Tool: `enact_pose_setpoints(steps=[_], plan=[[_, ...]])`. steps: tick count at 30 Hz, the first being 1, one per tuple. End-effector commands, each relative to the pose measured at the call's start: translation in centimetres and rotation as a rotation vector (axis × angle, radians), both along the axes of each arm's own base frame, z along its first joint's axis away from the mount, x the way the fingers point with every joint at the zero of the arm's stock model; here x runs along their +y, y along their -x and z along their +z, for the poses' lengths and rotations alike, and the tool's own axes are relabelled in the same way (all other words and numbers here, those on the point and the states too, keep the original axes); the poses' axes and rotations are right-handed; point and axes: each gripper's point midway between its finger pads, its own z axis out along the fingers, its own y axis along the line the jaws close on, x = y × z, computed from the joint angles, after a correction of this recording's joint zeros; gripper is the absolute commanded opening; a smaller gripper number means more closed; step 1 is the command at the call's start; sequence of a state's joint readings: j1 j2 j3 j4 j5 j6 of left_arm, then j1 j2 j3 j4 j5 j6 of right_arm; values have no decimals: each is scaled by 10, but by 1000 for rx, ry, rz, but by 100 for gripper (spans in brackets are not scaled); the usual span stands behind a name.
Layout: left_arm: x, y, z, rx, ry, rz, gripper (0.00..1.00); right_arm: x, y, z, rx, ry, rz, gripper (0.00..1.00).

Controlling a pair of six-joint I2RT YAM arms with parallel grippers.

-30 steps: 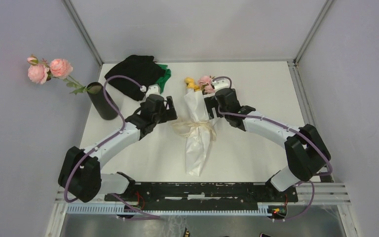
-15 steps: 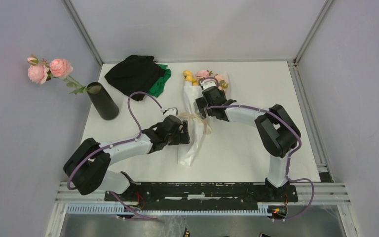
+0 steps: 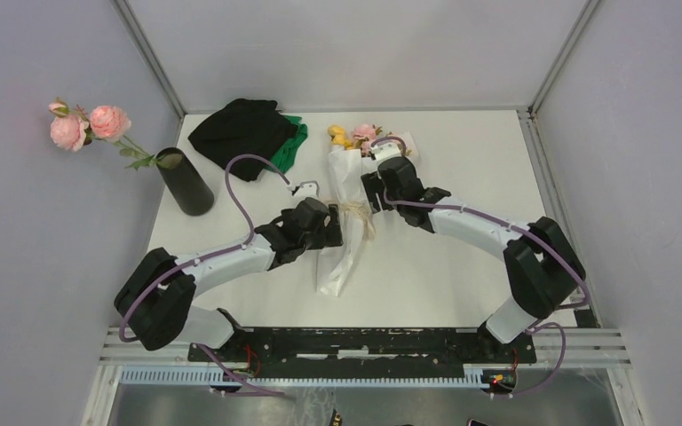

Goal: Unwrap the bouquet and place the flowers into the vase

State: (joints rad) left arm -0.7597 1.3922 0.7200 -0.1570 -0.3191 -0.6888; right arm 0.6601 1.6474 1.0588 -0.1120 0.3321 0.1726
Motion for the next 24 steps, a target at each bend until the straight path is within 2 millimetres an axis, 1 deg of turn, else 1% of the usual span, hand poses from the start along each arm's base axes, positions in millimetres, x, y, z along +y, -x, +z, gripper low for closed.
enact_pose_setpoints(steps=[1, 2, 3, 4, 5, 6, 8, 9, 10, 11, 15, 18, 20, 22, 24], plan=[[5, -25, 55, -161, 17, 70, 100, 29, 14, 26, -50, -77, 121, 71], [12, -31, 65, -200, -8, 95, 100, 33, 16, 23, -37, -85, 134, 65], [19, -37, 73, -227, -44, 121, 99, 35, 17, 19, -29, -92, 141, 57], [26, -42, 80, -244, -79, 148, 99, 38, 18, 15, -17, -99, 150, 53], [33, -47, 84, -250, -119, 173, 99, 42, 19, 10, -6, -105, 160, 50], [36, -53, 89, -260, -143, 190, 99, 45, 19, 5, 4, -109, 168, 49], [37, -63, 94, -267, -159, 198, 99, 48, 21, -2, 15, -120, 177, 49], [34, -68, 95, -264, -150, 188, 99, 47, 23, -7, 24, -114, 179, 51], [29, -71, 95, -261, -130, 171, 99, 48, 21, -6, 5, -126, 178, 54], [23, -74, 95, -257, -109, 150, 99, 47, 22, -9, 6, -122, 179, 55], [-2, -78, 87, -221, -37, 76, 99, 46, 24, -27, 28, -104, 190, 55], [-13, -78, 77, -194, -5, 49, 99, 53, 27, -37, 52, -119, 215, 55], [-18, -76, 70, -180, 13, 34, 99, 57, 25, -40, 49, -127, 224, 55], [-21, -74, 65, -169, 26, 20, 99, 57, 21, -40, 43, -117, 214, 55], [-23, -73, 62, -170, 39, 15, 99, 55, 17, -36, 31, -104, 202, 55]])
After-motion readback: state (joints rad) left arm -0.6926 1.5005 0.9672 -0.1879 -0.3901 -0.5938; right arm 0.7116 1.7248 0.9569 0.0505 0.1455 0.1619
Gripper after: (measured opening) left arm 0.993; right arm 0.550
